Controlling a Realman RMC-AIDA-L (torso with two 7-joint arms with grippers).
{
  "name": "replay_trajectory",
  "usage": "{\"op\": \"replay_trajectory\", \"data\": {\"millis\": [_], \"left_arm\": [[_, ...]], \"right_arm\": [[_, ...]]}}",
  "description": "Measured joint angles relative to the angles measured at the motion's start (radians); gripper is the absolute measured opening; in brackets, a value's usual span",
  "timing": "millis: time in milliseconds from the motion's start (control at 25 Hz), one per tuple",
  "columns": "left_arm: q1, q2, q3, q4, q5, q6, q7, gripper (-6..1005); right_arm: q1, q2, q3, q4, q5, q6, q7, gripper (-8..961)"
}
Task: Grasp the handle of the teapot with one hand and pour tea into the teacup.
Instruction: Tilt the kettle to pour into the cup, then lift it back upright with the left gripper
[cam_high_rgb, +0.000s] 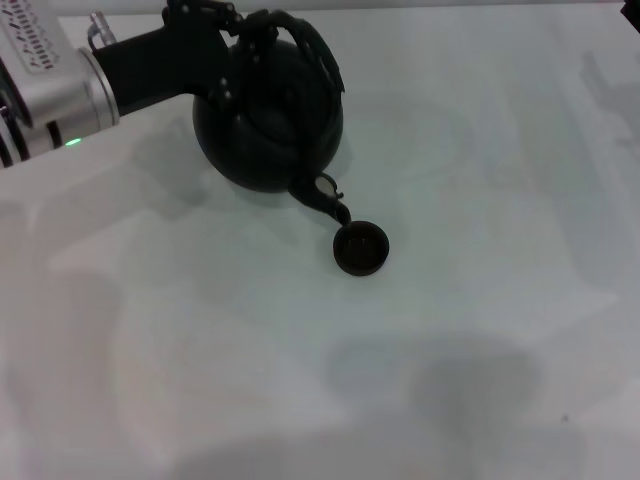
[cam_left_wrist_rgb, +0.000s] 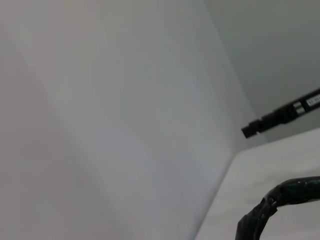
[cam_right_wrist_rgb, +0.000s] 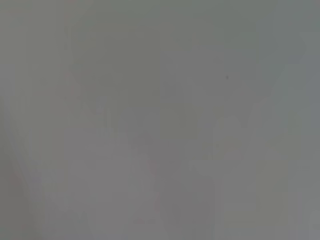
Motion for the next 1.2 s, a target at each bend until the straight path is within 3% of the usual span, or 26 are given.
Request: {"op": "replay_trajectory", "data": {"millis": [280,1200], "left_arm": [[-0.017,-0.035,0.045,-0.050,-0.004,-0.036,0.000,103],[-0.092,-0.035,0.045,-0.054,0.047,-0.110,0.002,103]], "right_arm": [[-0.001,0.001,0.003,0.013,0.001,0.025,0.000,841],[-0.004,0.000,0.010,0.015,0.005,0.030,0.002,842]]}}
